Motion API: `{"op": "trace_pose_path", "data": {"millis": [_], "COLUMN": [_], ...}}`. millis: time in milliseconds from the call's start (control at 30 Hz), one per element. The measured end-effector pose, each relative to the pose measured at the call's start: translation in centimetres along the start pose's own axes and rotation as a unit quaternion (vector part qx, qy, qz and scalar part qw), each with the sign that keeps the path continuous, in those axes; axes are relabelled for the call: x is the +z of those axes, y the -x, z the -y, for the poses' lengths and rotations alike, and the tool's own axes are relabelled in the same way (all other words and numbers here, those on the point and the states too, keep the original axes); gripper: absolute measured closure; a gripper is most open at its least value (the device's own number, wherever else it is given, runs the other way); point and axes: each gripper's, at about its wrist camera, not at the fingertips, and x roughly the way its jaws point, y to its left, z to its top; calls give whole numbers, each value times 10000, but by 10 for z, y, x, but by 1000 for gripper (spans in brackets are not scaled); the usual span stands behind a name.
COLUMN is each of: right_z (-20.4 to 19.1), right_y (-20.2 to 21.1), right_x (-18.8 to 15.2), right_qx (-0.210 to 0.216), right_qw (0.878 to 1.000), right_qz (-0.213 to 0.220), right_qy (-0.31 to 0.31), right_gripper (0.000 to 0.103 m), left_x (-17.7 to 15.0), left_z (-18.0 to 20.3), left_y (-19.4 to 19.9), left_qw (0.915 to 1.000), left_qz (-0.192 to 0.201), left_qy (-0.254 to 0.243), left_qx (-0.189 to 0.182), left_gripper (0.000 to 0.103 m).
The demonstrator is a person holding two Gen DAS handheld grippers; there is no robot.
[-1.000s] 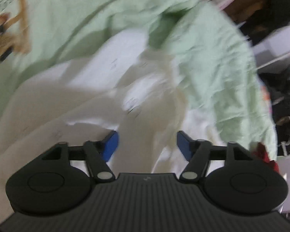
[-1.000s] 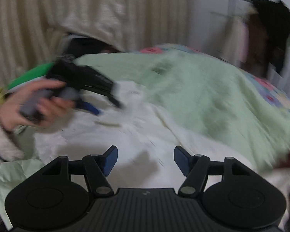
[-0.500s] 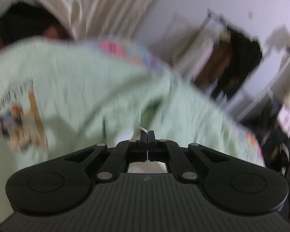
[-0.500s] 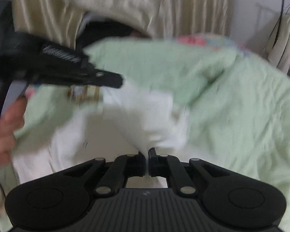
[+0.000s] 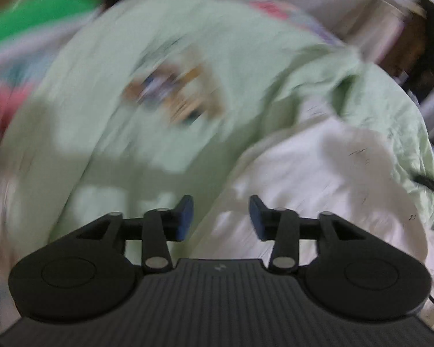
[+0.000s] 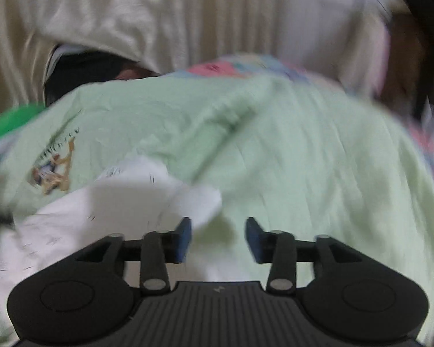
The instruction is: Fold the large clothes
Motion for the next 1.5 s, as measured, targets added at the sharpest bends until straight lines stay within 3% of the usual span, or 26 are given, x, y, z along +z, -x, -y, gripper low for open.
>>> {"op": "trace_pose_path", "data": {"millis": [67,133,200,300,367,533,633,733,867,933,967,1033,1067,1133,1167,1200,1267,1333,1433,1500], "right_z": [18,35,46,49,50,62,53,38,39,47,52,64,69,80,85,90,102,112,121,123], "right_y": [32,66,103,135,145,171,173,165,170,175,177,177,175,170,166,162,154,144,129,120], "right_x": [-24,-55,-89,-130,-149,-197,-210,-216,-220,-219,-218,-213,-210,-204,-203,-203,-205,-208,-208,-201], "right_qx": [157,274,322,-58,-316,-497,-1051,-1440,-1076,-730,-555,-247,-193,-84,-62,-87,-177,-195,-227,-454], "right_qw": [9989,9963,9951,9971,9969,9825,9809,9817,9772,9683,9623,9480,9438,9357,9306,9221,8990,8801,8702,8812], "right_qz": [-1,-44,-61,-59,-93,-122,-112,-253,78,308,394,501,488,478,502,523,471,425,437,486], "right_qy": [-434,-819,-928,-751,-720,-1793,-1633,-1222,-1830,-2371,-2634,-3133,-3263,-3495,-3625,-3834,-4351,-4725,-4903,-4681], "right_gripper": [40,37,37,35,33,25,25,25,22,17,8,7,7,7,7,7,7,7,8,26], "left_x": [-5,-5,-7,-14,-16,-25,-27,-31,-35,-38,-39,-41,-42,-44,-45,-43,-38,-32,-21,-10], "left_z": [-14,-16,-8,11,14,36,51,54,58,60,61,63,64,66,66,66,62,59,58,63], "left_y": [-2,-6,-9,-8,-5,14,9,-4,-22,-31,-35,-44,-48,-57,-60,-61,-60,-58,-55,-50], "left_qw": [9989,9971,9978,9984,9980,9953,9946,9928,9898,9879,9869,9848,9837,9813,9806,9811,9803,9803,9817,9841], "left_qz": [-234,-405,-415,-548,-625,-825,-834,-898,-984,-1026,-1048,-1090,-1111,-1153,-1165,-1159,-1102,-976,-716,-425], "left_qy": [375,531,444,147,104,270,152,303,503,604,654,754,804,904,930,905,920,928,856,728], "left_qx": [-173,-376,-276,19,4,-430,-593,-726,-902,-990,-1034,-1121,-1165,-1252,-1276,-1261,-1359,-1446,-1541,-1563], "left_gripper": [49,40,36,34,33,24,11,9,9,9,9,10,16,47,72,87,95,97,98,98]}}
